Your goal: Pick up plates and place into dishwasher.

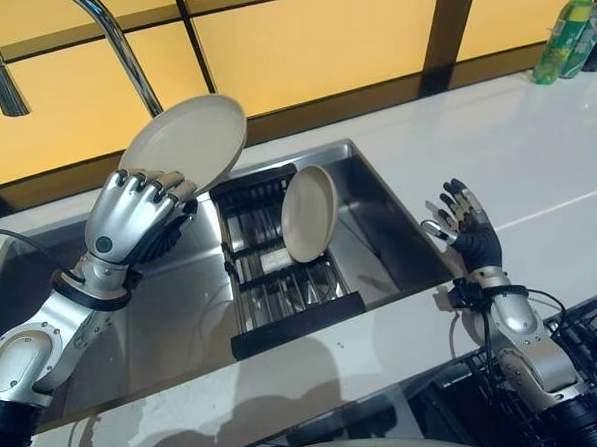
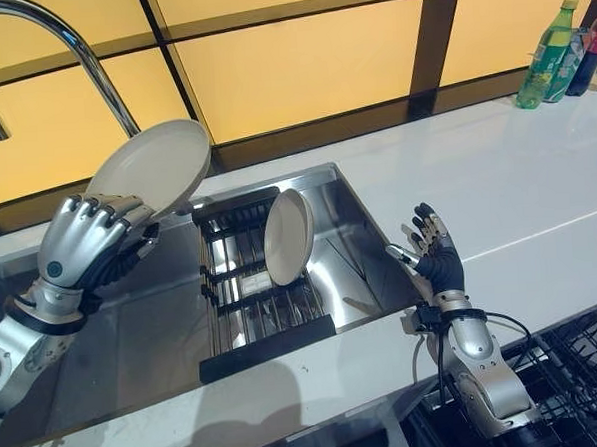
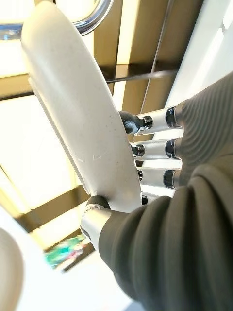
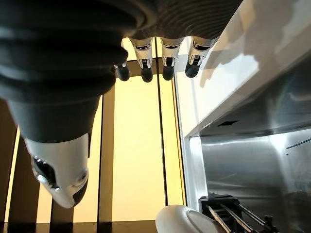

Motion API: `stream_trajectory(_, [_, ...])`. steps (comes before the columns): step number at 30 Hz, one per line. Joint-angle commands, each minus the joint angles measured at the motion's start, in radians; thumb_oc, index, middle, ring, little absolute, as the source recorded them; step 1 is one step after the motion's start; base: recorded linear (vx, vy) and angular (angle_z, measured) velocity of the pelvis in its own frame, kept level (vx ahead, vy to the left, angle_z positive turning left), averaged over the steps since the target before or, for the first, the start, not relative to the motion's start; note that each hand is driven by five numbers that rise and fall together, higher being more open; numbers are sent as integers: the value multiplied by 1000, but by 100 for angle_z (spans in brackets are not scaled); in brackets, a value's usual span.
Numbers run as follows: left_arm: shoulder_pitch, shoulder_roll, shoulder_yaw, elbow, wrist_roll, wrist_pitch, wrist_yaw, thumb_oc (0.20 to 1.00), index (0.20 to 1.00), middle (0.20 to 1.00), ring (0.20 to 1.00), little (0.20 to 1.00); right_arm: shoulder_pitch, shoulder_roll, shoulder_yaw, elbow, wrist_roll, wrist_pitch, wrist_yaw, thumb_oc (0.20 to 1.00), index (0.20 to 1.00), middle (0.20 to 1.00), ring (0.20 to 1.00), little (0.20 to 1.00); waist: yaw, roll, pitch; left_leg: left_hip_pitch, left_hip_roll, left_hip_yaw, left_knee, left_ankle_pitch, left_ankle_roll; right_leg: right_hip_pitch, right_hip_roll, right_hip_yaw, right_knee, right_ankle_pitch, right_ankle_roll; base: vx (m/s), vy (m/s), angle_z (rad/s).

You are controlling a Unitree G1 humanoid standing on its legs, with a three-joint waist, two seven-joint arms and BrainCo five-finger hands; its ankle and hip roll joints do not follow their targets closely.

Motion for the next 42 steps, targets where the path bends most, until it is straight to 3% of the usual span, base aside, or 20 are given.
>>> stream_trajectory(1, [-72, -59, 60, -78, -387, -90, -265, 200, 200, 200, 200, 200, -92, -21, -35, -122, -88, -61, -21, 1000, 1000, 1000, 1000, 1000, 32, -24, -59, 32, 27, -13, 48, -176, -6, -154, -53, -3, -49, 155, 93, -94, -15, 7])
stream_trajectory(5, [-121, -139, 33, -164, -736, -81, -553, 200, 200, 200, 200, 200, -179, -36, -38, -173, -158, -59, -36, 1000, 1000, 1000, 1000, 1000, 49, -26, -66, 33, 30, -23, 43, -175, -9, -148, -47, -13, -52, 152, 91, -79, -17, 6])
stream_trajectory(7, [-150, -160, 16, -194, -852, -44, -655, 200, 200, 200, 200, 200, -220, -50, -46, -188, -173, -57, -27, 1000, 1000, 1000, 1000, 1000, 52, -27, -71, 31, 31, -25, 44, -175, -11, -148, -43, -15, -52, 150, 90, -79, -20, 1])
stream_trajectory(14, [-233, -187, -33, -246, -1087, 43, -852, 200, 200, 200, 200, 200, -299, -83, -51, -208, -182, -51, 24, 1000, 1000, 1000, 1000, 1000, 53, -31, -89, 27, 31, -26, 49, -177, -12, -142, -34, -16, -60, 148, 80, -78, -20, 3])
stream_trajectory(22, [-316, -185, -79, -263, -1185, 68, -986, 200, 200, 200, 200, 200, -366, -103, -9, -205, -162, -27, 125, 1000, 1000, 1000, 1000, 1000, 47, -30, -104, 24, 28, -21, 61, -182, -11, -137, -28, -6, -62, 143, 70, -58, -14, 1])
stream_trajectory(28, [-372, -142, -107, -255, -1261, 102, -1052, 200, 200, 200, 200, 200, -443, -160, 74, -214, 52, 5, 377, 1000, 1000, 1000, 1000, 1000, 52, -37, -117, 19, 27, -20, 74, -185, -14, -133, -29, -10, -63, 142, 66, -6, -11, 0])
stream_trajectory(29, [-383, -131, -117, -250, -1274, 102, -1057, 200, 200, 200, 200, 200, -467, -164, 107, -207, 142, 10, 479, 1000, 1000, 1000, 1000, 1000, 57, -41, -119, 19, 26, -22, 76, -186, -14, -130, -28, -13, -64, 142, 64, -1, -31, 0])
stream_trajectory(34, [-401, -99, -132, -236, -1312, 97, -1070, 200, 200, 200, 200, 200, -516, -191, 186, -191, 299, 38, 747, 1000, 1000, 1000, 1000, 1000, 73, -51, -127, 19, 25, -30, 80, -186, -16, -117, -29, -22, -72, 142, 62, 8, -29, 1])
stream_trajectory(42, [-436, -78, -169, -210, -1352, 88, -1081, 200, 200, 200, 200, 200, -604, -160, 288, -159, 430, 64, 933, 1000, 1000, 1000, 1000, 1000, 96, -59, -133, 24, 25, -39, 82, -186, -15, -99, -26, -30, -81, 143, 54, 8, -18, 1])
